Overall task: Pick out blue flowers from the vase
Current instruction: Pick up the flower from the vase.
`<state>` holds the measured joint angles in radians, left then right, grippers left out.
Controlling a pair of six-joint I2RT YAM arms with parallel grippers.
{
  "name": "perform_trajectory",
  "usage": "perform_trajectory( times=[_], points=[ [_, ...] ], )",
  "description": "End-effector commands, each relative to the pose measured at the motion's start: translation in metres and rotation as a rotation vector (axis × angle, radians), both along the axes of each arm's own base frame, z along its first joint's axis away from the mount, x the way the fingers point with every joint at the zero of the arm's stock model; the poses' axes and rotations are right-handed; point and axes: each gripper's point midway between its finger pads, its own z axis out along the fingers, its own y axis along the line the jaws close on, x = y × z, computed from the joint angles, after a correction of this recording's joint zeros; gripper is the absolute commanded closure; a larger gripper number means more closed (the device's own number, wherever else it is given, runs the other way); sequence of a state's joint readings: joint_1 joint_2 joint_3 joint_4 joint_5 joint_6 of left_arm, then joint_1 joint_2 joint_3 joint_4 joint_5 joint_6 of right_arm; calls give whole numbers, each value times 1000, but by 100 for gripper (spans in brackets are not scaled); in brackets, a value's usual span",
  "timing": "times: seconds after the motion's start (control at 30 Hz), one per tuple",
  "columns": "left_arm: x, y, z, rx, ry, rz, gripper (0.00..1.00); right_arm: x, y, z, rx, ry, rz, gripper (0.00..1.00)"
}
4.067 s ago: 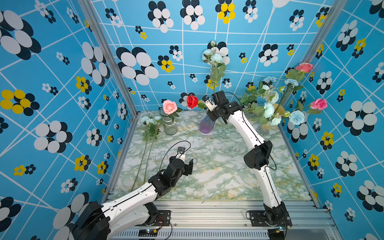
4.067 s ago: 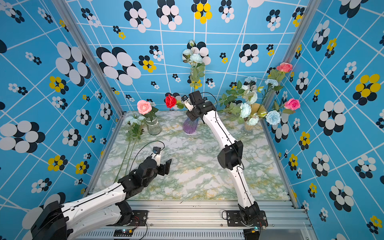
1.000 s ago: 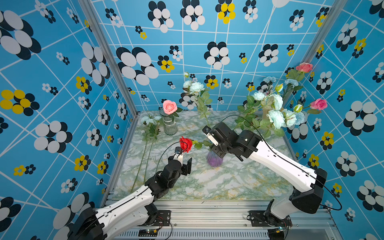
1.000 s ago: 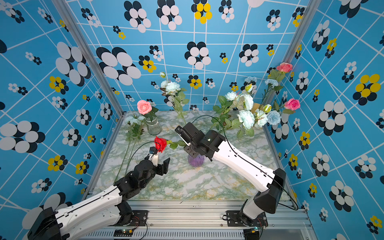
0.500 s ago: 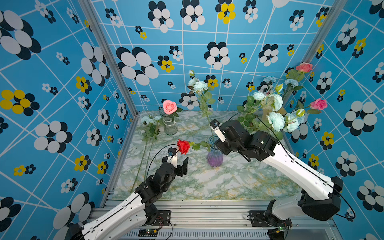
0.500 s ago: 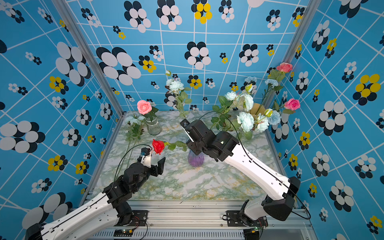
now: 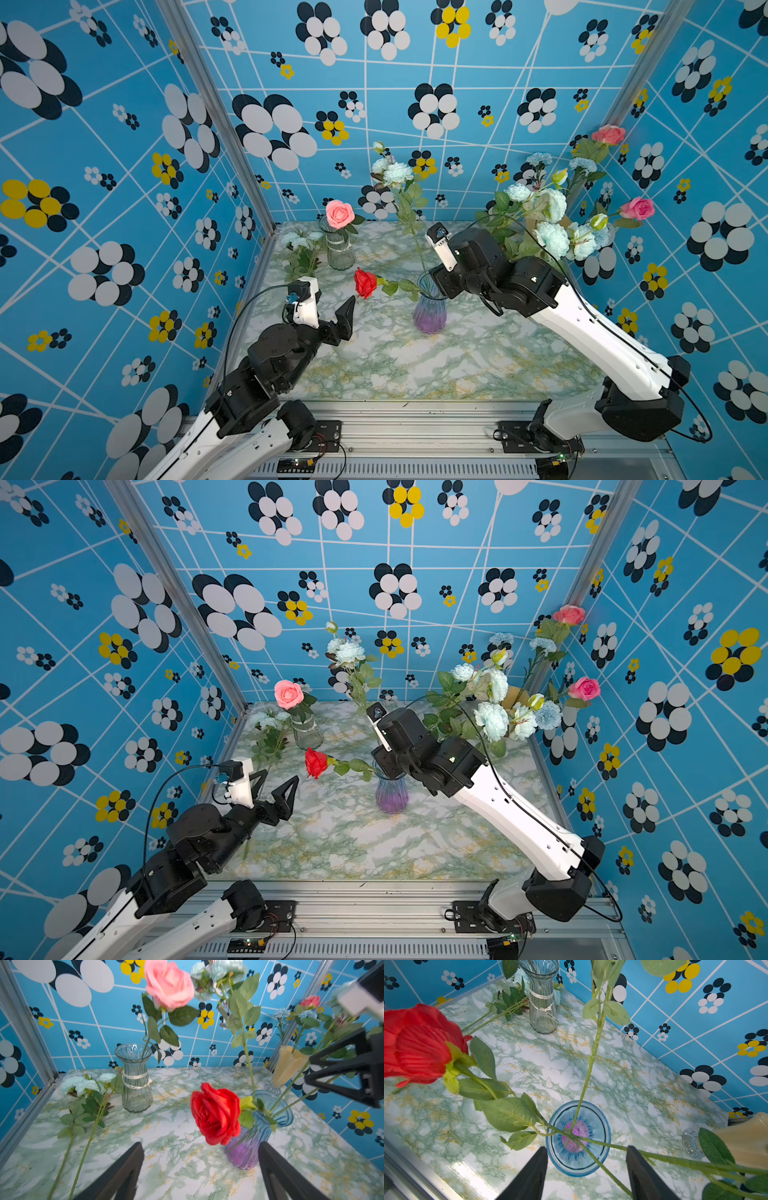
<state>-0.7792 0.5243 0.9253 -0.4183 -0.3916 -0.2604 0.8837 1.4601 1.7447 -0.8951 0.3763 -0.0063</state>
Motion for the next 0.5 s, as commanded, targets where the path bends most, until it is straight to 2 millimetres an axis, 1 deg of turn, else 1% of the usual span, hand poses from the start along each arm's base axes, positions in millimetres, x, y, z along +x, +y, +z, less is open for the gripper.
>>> perform_trajectory(
  times=[0.0,0.1,0.17,0.23,0.3,0.4,0.43,0.47],
  points=[
    [-4,-13,19,49,27,-77,11,0,-1,11,76,-13,-16,37],
    [0,-34,44,13,24,-149,10,-4,-4,17,100,-20,-15,37],
    [9,-52,52,-1,50,-190,8,-7,-8,20,116,-27,-15,37],
    [20,-76,56,-5,96,-250,8,-9,-12,23,135,-34,-22,37],
    [36,-103,56,-7,140,-304,8,-13,-16,24,160,-36,-29,36],
    [60,-131,56,-48,188,-359,8,-18,-21,24,185,-38,-32,35],
    [68,-136,55,-65,199,-366,8,-20,-24,27,200,-44,-36,33],
    [75,-142,54,-83,211,-378,8,-21,-25,21,198,-36,-39,31]
  ],
)
